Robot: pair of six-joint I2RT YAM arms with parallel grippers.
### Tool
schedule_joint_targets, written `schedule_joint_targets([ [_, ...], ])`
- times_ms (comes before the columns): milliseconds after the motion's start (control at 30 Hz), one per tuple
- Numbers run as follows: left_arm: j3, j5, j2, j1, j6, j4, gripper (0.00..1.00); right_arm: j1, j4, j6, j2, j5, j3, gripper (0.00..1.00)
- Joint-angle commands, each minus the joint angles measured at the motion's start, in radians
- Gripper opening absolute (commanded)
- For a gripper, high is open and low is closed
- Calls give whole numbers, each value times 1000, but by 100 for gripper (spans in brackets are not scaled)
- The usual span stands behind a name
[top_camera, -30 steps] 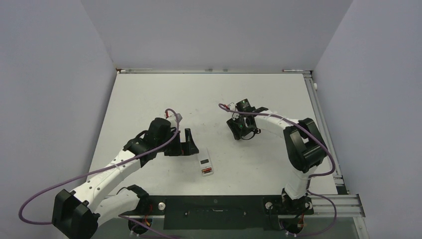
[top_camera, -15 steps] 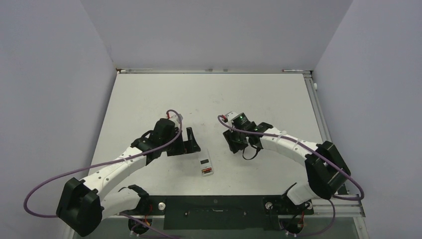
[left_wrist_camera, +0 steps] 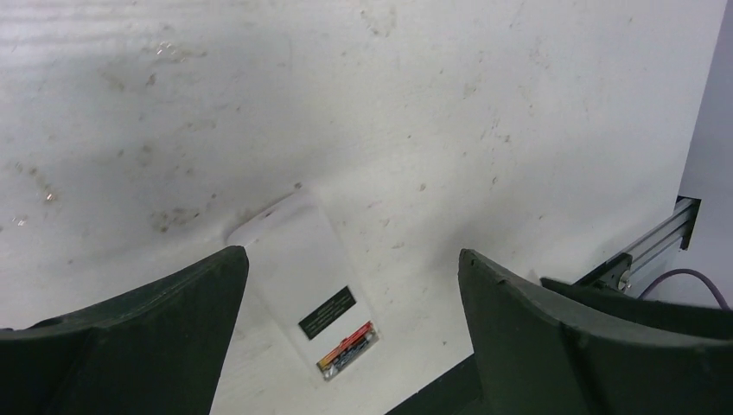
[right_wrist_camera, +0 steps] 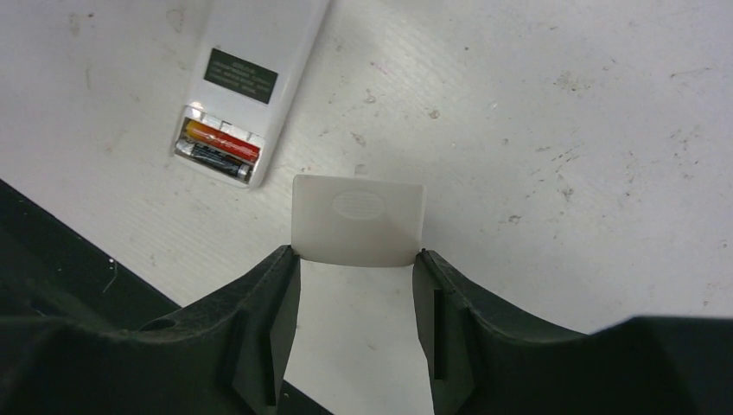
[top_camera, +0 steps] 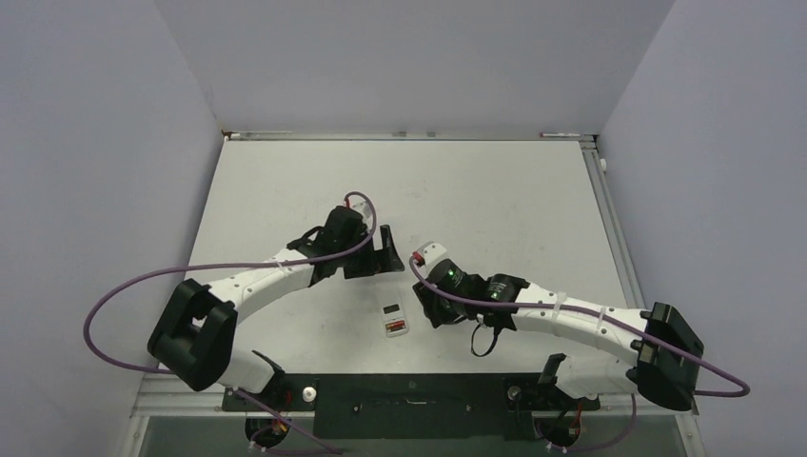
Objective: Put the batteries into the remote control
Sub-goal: Adjust the remote control at the center of the board.
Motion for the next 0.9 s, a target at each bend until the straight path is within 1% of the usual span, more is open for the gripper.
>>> schedule_joint_targets([
  [0, 134, 11, 98, -40, 26, 77, 87, 79, -2, 104, -57, 119, -14, 20],
  [67, 179, 22, 157, -48, 34, 72, 84, 110, -2, 125, -76, 133, -21, 20],
  [233, 303, 42, 313, -84, 54, 40, 71, 170, -16, 164, -111, 169, -32, 20],
  [333, 356, 44, 382, -114, 63, -2, 60, 195, -20, 179, -124, 184, -38, 20],
  [400, 372, 35, 410, -126, 65, -31, 49, 205, -22, 184, -129, 193, -41, 20],
  [467, 359, 22, 417, -131, 57, -40, 37, 212, -25, 187, -133, 199, -45, 20],
  [700, 267, -66, 374, -131, 59, -76, 15, 221, -21, 189, -151, 205, -59, 20],
  [867, 223, -91, 368, -122, 57, -107, 9, 221, -17, 181, -143, 203, -57, 20],
])
